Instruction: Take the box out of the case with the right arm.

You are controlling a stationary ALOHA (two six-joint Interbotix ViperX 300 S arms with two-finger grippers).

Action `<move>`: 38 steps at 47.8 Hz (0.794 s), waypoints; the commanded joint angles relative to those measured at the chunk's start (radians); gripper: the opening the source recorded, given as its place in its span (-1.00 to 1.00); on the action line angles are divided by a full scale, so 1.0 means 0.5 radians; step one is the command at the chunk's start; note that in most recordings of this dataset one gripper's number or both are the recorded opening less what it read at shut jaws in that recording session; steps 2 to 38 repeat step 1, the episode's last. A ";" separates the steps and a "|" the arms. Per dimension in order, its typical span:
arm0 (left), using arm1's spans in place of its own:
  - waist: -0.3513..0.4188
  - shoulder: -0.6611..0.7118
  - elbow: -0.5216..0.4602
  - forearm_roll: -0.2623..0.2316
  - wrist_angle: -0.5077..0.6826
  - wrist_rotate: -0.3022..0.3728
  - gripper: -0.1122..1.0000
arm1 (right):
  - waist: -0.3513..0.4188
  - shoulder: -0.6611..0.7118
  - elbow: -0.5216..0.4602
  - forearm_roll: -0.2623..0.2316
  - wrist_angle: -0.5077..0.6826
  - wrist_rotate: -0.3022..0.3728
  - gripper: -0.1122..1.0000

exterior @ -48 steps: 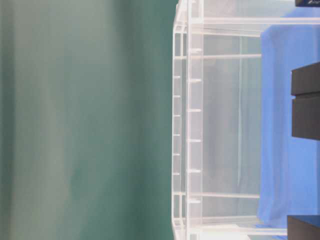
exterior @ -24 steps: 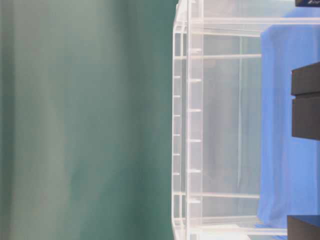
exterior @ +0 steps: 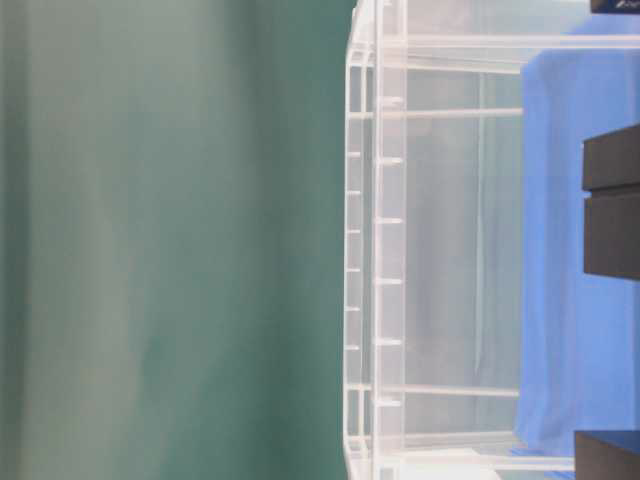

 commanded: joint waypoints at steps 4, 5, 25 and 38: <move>0.003 0.000 -0.018 0.006 -0.009 0.006 -0.65 | -0.006 -0.015 -0.021 0.003 -0.009 -0.028 0.77; 0.003 0.000 -0.018 0.006 -0.009 0.006 -0.65 | -0.006 -0.015 -0.021 0.003 -0.009 -0.028 0.77; 0.003 0.000 -0.018 0.006 -0.009 0.006 -0.65 | -0.006 -0.015 -0.021 0.003 -0.009 -0.028 0.77; 0.003 0.000 -0.018 0.006 -0.009 0.006 -0.65 | -0.006 -0.015 -0.021 0.003 -0.009 -0.028 0.77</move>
